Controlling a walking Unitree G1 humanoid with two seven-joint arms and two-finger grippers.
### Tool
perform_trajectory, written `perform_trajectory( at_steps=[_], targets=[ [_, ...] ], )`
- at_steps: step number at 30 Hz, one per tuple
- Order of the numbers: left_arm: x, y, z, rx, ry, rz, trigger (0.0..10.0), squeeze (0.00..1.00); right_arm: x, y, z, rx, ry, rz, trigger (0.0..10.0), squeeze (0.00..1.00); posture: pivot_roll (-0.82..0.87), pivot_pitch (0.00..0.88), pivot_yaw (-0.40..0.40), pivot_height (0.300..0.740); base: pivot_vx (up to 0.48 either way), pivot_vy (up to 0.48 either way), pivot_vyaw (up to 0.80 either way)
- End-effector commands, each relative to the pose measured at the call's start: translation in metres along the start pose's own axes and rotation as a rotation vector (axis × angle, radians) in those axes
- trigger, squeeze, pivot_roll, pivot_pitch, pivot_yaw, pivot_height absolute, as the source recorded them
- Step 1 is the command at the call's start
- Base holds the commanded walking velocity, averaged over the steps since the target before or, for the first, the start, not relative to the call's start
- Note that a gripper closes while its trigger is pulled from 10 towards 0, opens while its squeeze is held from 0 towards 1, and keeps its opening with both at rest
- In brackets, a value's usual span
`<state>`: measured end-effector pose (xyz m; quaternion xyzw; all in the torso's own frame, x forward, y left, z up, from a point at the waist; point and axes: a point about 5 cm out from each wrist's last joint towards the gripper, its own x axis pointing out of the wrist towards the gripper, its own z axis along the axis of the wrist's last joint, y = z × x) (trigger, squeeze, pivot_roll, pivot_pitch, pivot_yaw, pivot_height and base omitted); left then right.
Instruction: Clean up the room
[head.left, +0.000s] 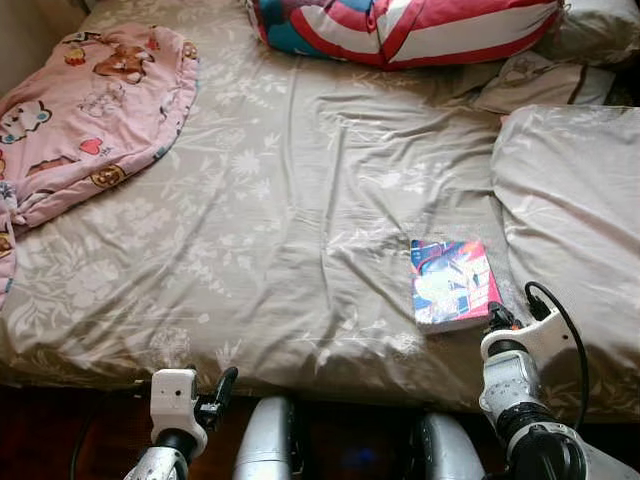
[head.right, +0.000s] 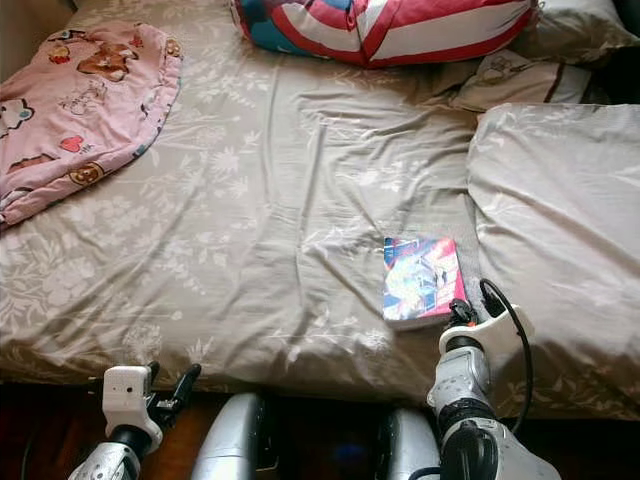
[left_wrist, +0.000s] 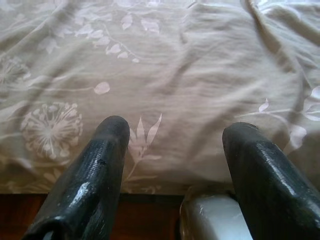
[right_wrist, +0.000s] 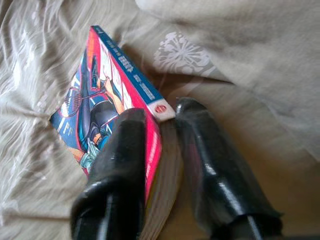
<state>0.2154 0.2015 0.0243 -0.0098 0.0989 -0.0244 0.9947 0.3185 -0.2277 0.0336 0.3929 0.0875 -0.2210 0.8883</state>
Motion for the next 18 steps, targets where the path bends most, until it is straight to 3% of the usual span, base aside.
perform_trajectory(
  at_steps=[1, 5, 6, 14, 18],
  targets=[
    [-0.005, 0.003, -0.01, 0.004, 0.052, 0.006, 10.0, 0.0, -0.004, -0.01, -0.006, -0.009, 0.027, -0.035, 10.0, 1.0, 0.22, 0.262, 0.093, 0.641, 0.0, 0.0, 0.0],
    [-0.002, 0.004, -0.01, 0.005, 0.051, 0.005, 10.0, 0.0, -0.005, -0.011, -0.01, -0.016, 0.037, -0.042, 10.0, 1.0, 0.21, 0.258, 0.091, 0.641, 0.0, 0.0, 0.0],
    [-0.001, 0.004, -0.01, 0.005, 0.051, 0.004, 10.0, 0.0, -0.007, -0.013, -0.014, -0.021, 0.046, -0.047, 10.0, 0.0, 0.21, 0.254, 0.089, 0.641, 0.0, 0.0, 0.0],
    [0.007, 0.001, -0.011, 0.0, 0.055, 0.0, 10.0, 0.0, -0.017, -0.026, -0.032, -0.048, 0.095, -0.068, 10.0, 0.0, 0.19, 0.227, 0.08, 0.641, 0.0, 0.0, 0.0],
    [0.016, 0.002, -0.013, -0.009, 0.063, 0.013, 10.0, 0.0, -0.025, -0.03, -0.044, -0.2, 0.136, -0.023, 10.0, 0.0, 0.17, 0.192, 0.068, 0.641, 0.0, 0.0, 0.0]
  ],
)
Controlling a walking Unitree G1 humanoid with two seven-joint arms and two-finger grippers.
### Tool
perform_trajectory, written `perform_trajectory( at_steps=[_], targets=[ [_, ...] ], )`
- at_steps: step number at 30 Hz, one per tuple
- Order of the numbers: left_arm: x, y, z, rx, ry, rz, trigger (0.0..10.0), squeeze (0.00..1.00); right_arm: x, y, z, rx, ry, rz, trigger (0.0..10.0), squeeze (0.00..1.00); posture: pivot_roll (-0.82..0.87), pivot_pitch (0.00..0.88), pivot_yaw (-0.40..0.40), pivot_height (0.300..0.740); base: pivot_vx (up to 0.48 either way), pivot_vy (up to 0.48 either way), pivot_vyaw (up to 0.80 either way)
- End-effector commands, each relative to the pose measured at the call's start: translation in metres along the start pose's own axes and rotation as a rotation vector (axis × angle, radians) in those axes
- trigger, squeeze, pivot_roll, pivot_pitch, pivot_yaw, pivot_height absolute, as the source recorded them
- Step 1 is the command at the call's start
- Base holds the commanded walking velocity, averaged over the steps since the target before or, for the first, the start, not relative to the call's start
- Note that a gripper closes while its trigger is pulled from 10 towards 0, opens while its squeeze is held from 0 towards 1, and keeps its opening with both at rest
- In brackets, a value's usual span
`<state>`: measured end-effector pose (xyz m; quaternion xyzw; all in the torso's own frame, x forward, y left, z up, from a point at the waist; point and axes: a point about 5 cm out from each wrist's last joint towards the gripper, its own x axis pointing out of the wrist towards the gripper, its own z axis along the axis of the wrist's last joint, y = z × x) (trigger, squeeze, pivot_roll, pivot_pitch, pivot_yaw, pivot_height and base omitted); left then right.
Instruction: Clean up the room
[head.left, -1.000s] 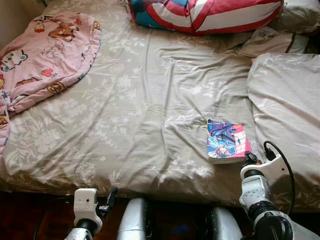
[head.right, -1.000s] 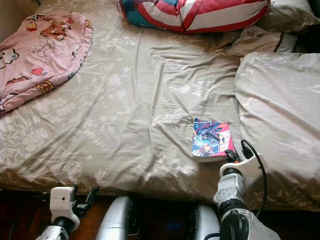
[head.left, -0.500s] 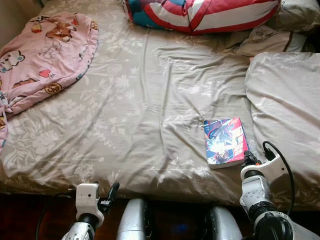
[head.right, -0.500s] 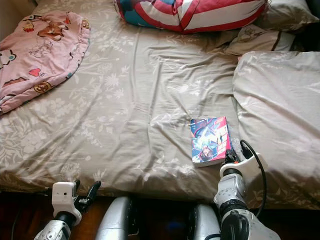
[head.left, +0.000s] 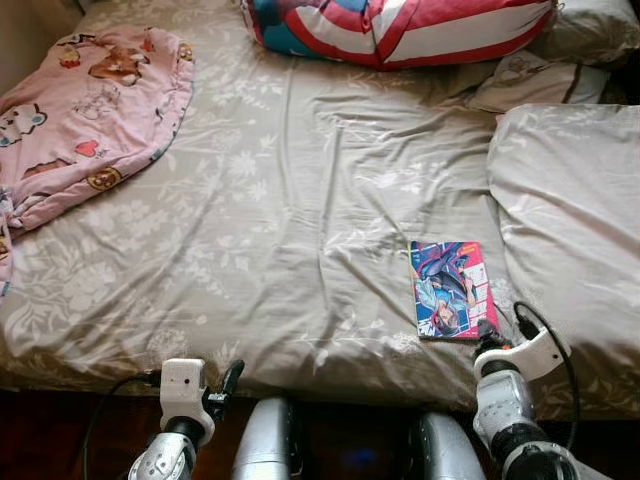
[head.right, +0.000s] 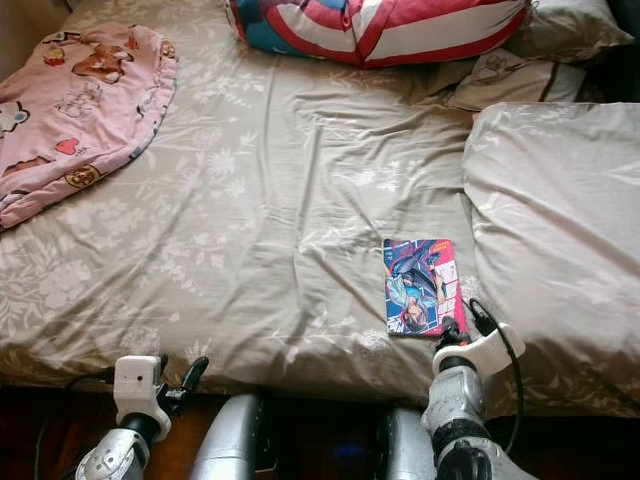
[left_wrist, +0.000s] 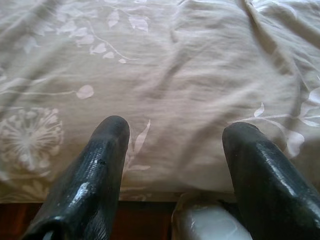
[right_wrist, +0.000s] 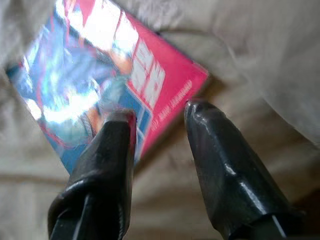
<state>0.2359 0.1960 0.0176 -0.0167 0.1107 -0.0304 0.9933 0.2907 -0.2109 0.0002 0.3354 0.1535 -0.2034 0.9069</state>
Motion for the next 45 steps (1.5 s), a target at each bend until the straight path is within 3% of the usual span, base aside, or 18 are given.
perform_trajectory(
  at_steps=[1, 4, 11, 13, 17, 22, 28, 34, 40, 43, 45],
  targets=[
    [-0.003, 0.006, -0.01, -0.001, 0.041, 0.032, 10.0, 0.0, -0.005, -0.002, -0.013, -0.103, 0.042, 0.016, 10.0, 0.0, 0.17, 0.184, 0.064, 0.641, 0.0, 0.0, 0.0],
    [0.006, 0.005, -0.01, -0.021, 0.048, 0.046, 10.0, 0.0, -0.008, 0.002, -0.018, -0.235, 0.049, 0.084, 10.0, 0.0, 0.15, 0.151, 0.054, 0.641, 0.0, 0.0, 0.0],
    [0.019, 0.004, -0.012, -0.043, 0.075, 0.062, 10.0, 0.0, -0.009, 0.009, -0.016, -0.338, 0.018, 0.179, 10.0, 0.0, 0.12, 0.091, 0.034, 0.651, 0.0, 0.0, 0.0],
    [0.024, 0.003, -0.016, -0.051, 0.105, 0.07, 10.0, 0.0, -0.01, 0.01, -0.021, -0.432, 0.057, 0.207, 10.0, 0.0, 0.11, 0.063, 0.023, 0.661, 0.0, 0.0, 0.0],
    [0.026, 0.006, -0.025, -0.076, 0.173, 0.099, 10.0, 0.0, -0.014, 0.005, -0.032, -0.504, 0.124, 0.211, 10.0, 0.0, 0.1, 0.041, 0.015, 0.676, 0.0, 0.0, 0.0],
    [0.018, 0.012, -0.051, -0.129, 0.35, 0.169, 10.0, 0.0, -0.029, -0.011, -0.065, -0.684, 0.312, 0.225, 10.0, 0.0, 0.09, 0.02, 0.012, 0.716, 0.0, 0.0, 0.0],
    [0.013, 0.012, -0.06, -0.12, 0.416, 0.169, 10.0, 0.0, -0.032, -0.017, -0.07, -0.663, 0.341, 0.199, 10.0, 0.0, 0.09, 0.015, 0.014, 0.731, 0.0, 0.0, 0.0],
    [-0.001, 0.009, -0.079, -0.092, 0.524, 0.17, 10.0, 0.0, -0.052, -0.065, -0.077, -0.713, 0.45, 0.108, 10.0, 0.0, 0.06, 0.025, 0.024, 0.74, 0.0, 0.0, 0.0],
    [-0.012, 0.009, -0.091, -0.112, 0.581, 0.192, 10.0, 0.0, -0.069, -0.1, -0.077, -0.733, 0.506, 0.044, 10.0, 0.0, 0.06, 0.017, 0.023, 0.74, 0.0, 0.0, 0.0],
    [-0.015, 0.01, -0.093, -0.131, 0.593, 0.21, 10.0, 0.0, -0.072, -0.106, -0.077, -0.763, 0.512, 0.029, 10.0, 0.0, 0.06, 0.014, 0.022, 0.74, 0.0, 0.0, 0.0],
    [-0.019, 0.014, -0.096, -0.09, 0.628, 0.191, 10.0, 0.0, -0.078, -0.119, -0.075, -0.744, 0.52, -0.023, 10.0, 0.0, 0.05, 0.0, 0.02, 0.74, 0.0, 0.0, 0.0]
  ],
)
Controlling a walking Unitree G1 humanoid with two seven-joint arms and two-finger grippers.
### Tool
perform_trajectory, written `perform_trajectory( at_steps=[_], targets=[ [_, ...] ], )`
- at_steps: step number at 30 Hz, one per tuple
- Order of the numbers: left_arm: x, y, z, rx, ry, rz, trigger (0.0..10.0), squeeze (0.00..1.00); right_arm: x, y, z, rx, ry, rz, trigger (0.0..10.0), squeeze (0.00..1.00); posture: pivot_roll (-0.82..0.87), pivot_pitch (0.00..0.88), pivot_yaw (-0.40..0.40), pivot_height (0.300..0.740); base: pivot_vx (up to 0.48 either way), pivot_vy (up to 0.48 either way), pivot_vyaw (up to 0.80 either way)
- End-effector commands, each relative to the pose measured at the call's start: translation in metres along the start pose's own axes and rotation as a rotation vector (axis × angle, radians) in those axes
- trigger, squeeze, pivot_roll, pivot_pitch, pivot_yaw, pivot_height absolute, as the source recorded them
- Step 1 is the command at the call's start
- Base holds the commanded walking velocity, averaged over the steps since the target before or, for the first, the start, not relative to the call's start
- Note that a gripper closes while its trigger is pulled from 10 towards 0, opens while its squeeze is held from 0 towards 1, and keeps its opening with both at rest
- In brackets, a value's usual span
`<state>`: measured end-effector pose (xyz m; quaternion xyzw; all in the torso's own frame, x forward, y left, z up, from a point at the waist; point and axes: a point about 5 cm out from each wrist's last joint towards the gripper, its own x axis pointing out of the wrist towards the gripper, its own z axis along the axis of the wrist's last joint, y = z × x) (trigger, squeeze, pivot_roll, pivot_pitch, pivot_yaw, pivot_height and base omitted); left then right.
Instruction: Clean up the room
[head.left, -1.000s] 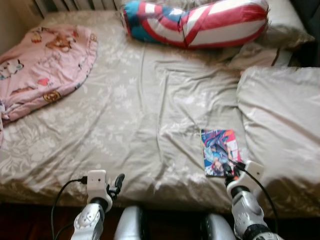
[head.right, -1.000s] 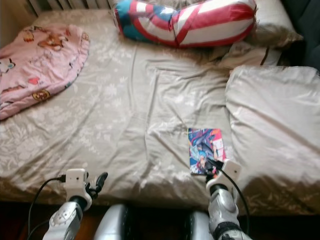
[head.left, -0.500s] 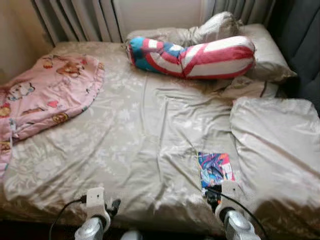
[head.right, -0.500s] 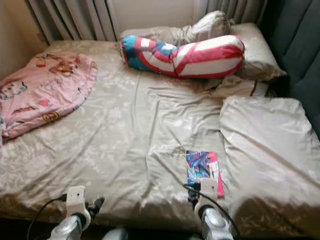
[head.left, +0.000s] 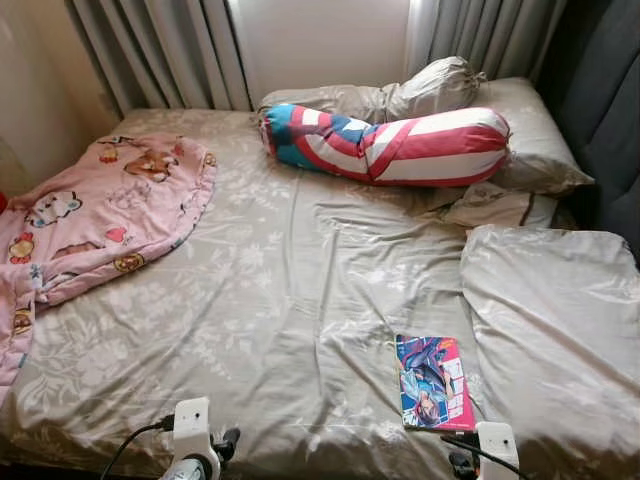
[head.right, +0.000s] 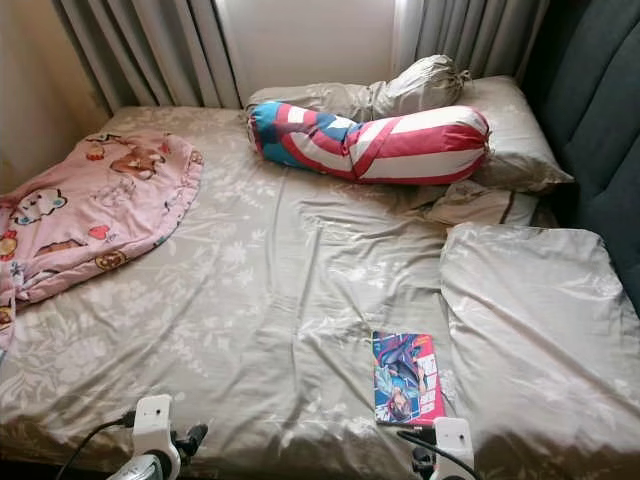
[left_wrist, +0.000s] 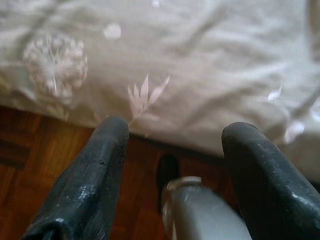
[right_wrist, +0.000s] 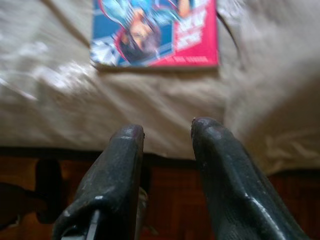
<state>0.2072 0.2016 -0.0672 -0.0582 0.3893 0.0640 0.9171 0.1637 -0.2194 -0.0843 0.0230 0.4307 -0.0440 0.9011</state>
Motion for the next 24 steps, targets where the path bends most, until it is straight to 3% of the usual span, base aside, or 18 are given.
perform_trajectory(
  at_steps=[1, 5, 13, 16, 18, 24],
  targets=[
    [-0.003, 0.01, -0.011, 0.047, 0.059, 0.02, 10.0, 0.0, -0.003, -0.006, -0.01, 0.011, 0.036, -0.022, 10.0, 0.0, 0.05, 0.0, 0.02, 0.74, 0.0, 0.0, 0.0],
    [-0.006, 0.012, -0.021, 0.049, 0.102, 0.016, 10.0, 0.0, -0.005, -0.006, -0.016, 0.013, 0.061, -0.05, 10.0, 0.0, 0.05, 0.0, 0.016, 0.74, 0.0, 0.0, 0.0],
    [-0.008, 0.016, -0.029, 0.064, 0.146, 0.021, 10.0, 0.0, 0.0, 0.028, -0.014, -0.066, 0.051, -0.007, 10.0, 0.0, 0.05, 0.0, 0.013, 0.74, 0.0, 0.0, 0.0],
    [-0.007, 0.015, -0.028, 0.071, 0.151, 0.024, 10.0, 0.0, 0.002, 0.033, -0.01, -0.091, 0.03, -0.014, 10.0, 0.0, 0.05, 0.0, 0.014, 0.74, 0.0, 0.084, 0.46],
    [-0.006, 0.012, -0.025, 0.068, 0.148, 0.025, 10.0, 0.0, 0.004, 0.035, -0.005, -0.078, 0.028, -0.011, 10.0, 0.0, 0.05, 0.0, 0.013, 0.74, 0.0, 0.3, 0.8],
    [0.001, -0.007, -0.011, 0.082, 0.136, 0.008, 10.0, 0.0, 0.008, 0.043, 0.005, -0.059, 0.028, 0.003, 10.0, 0.0, 0.06, 0.0, 0.013, 0.74, 0.0, 0.0, 0.0]
  ],
)
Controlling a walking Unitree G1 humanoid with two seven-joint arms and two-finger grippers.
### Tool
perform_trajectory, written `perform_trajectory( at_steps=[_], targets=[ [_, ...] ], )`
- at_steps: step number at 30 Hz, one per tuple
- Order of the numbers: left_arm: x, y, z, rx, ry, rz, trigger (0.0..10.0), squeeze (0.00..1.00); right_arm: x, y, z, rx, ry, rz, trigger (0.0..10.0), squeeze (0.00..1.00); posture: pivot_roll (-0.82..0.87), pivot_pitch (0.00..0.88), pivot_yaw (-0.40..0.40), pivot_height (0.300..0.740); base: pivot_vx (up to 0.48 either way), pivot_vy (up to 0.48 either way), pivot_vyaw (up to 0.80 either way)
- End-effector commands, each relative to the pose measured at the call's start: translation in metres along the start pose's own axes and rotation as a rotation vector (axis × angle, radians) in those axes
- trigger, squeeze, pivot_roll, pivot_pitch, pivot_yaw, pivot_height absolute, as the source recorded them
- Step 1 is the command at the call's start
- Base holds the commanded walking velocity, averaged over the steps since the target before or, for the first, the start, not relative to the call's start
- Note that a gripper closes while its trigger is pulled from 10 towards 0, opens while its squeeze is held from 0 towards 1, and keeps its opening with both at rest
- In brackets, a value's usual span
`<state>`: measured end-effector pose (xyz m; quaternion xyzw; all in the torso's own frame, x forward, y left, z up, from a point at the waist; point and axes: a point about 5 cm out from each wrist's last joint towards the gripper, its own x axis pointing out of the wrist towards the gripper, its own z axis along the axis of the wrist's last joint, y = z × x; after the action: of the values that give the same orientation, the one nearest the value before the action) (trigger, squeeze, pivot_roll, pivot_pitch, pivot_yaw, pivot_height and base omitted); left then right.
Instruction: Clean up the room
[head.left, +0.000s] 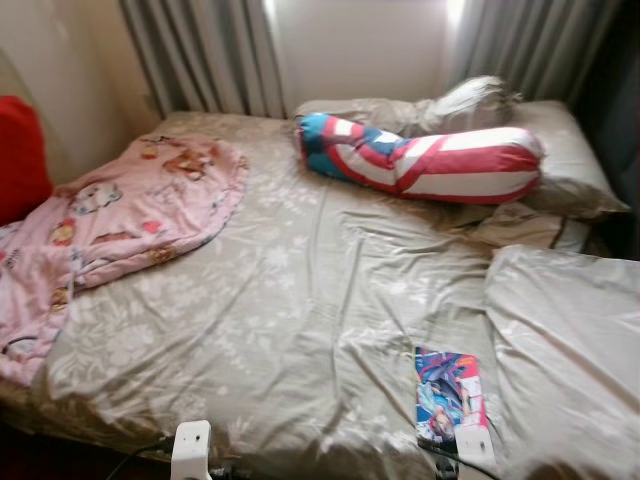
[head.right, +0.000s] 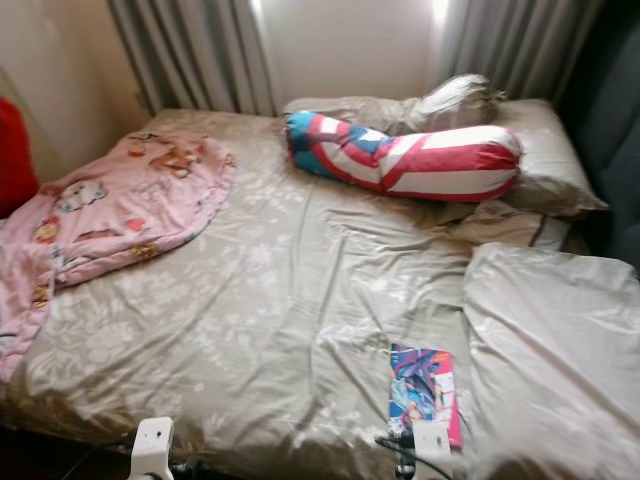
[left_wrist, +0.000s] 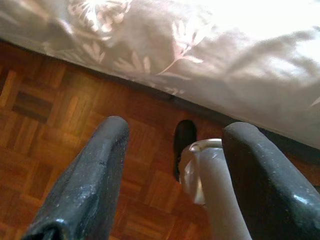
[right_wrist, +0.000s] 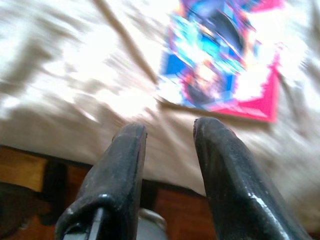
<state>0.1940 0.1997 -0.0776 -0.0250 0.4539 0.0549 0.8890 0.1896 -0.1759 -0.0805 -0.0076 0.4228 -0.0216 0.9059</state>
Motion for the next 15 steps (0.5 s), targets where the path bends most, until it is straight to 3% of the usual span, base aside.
perform_trajectory(
  at_steps=[1, 5, 11, 15],
  targets=[
    [0.002, -0.008, 0.007, 0.01, -0.003, -0.012, 10.0, 0.0, -0.003, 0.0, -0.013, 0.015, 0.048, -0.008, 10.0, 0.0, 0.06, 0.0, 0.014, 0.74, 0.0, 0.0, 0.0],
    [0.002, -0.008, 0.01, 0.008, -0.009, -0.013, 10.0, 0.0, -0.002, 0.005, -0.01, 0.016, 0.046, 0.004, 10.0, 0.0, 0.06, 0.0, 0.013, 0.74, 0.0, 0.299, 0.0],
    [0.001, 0.005, 0.007, 0.005, -0.01, 0.0, 10.0, 0.0, -0.003, -0.002, -0.012, -0.002, 0.047, -0.001, 10.0, 0.0, 0.06, 0.0, 0.015, 0.74, 0.0, 0.431, 0.0],
    [0.0, 0.011, 0.008, 0.008, -0.014, 0.002, 10.0, 0.0, -0.002, 0.002, -0.011, -0.005, 0.046, 0.005, 10.0, 0.0, 0.05, 0.0, 0.018, 0.74, 0.0, 0.476, 0.73]
  ],
)
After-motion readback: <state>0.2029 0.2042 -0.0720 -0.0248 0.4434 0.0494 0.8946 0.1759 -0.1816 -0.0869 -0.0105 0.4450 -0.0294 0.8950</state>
